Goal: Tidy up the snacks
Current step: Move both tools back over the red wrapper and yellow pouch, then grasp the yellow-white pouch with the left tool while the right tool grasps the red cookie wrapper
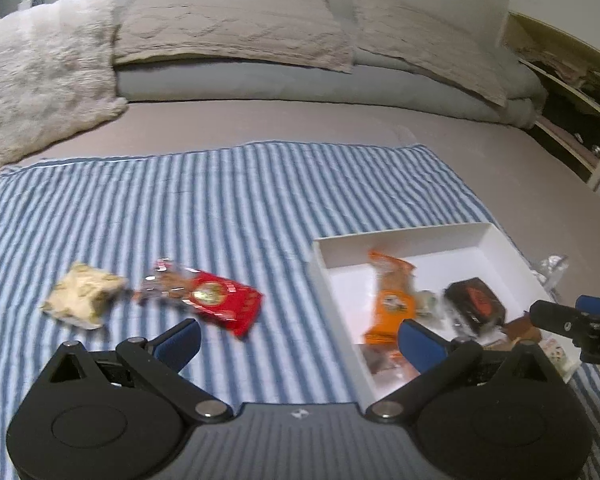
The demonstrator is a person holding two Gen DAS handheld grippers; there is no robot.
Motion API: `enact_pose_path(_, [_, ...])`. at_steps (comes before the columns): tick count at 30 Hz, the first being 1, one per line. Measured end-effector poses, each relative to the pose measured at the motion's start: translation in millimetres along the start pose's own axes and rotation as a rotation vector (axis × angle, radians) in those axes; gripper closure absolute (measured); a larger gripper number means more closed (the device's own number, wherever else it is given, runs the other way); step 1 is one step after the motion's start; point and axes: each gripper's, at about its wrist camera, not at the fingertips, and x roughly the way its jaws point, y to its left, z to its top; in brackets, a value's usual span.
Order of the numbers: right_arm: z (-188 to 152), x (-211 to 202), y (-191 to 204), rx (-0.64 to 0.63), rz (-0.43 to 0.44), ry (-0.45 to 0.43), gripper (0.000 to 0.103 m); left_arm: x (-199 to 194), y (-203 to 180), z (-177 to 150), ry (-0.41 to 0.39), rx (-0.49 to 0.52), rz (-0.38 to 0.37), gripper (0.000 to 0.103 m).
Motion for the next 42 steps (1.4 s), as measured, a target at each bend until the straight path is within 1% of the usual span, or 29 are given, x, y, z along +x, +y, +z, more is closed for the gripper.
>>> enact_pose_path(11, [7,16,67,-0.059,0.093,0.005,0.0,-16,70,-4,-0.008,-0.064,0.097,0.0])
enact_pose_path(19, [8,38,118,-0.11,0.171,0.03,0.0,-21,119,-11,-0.004,-0.118,0.173,0.0])
enact_pose_path(23, [7,51,141,-0.15,0.203,0.026,0.0,-16,146,-12,-0.002,-0.164,0.212,0.0])
enact_pose_path(27, [5,65,151,-0.193,0.243,0.026,0.0,-8,172,-15,-0.022,-0.234,0.247,0.0])
enact_pose_path(30, [4,76,164,-0.252,0.244,0.021,0.0,1,188,-15,-0.048,-0.267,0.268,0.0])
enact_pose_path(35, [3,92,178,-0.34,0.266,-0.029,0.0,17,204,-12,-0.097,-0.286,0.288,0.0])
enact_pose_path(38, [2,101,185,-0.384,0.288,-0.057,0.0,30,212,-11,-0.11,-0.304,0.274,0.0])
enact_pose_path(40, [2,111,192,-0.407,0.297,-0.055,0.0,37,215,-10,-0.11,-0.312,0.263,0.0])
enact_pose_path(42, [4,125,197,-0.414,0.301,-0.027,0.0,45,218,-10,-0.113,-0.32,0.255,0.0])
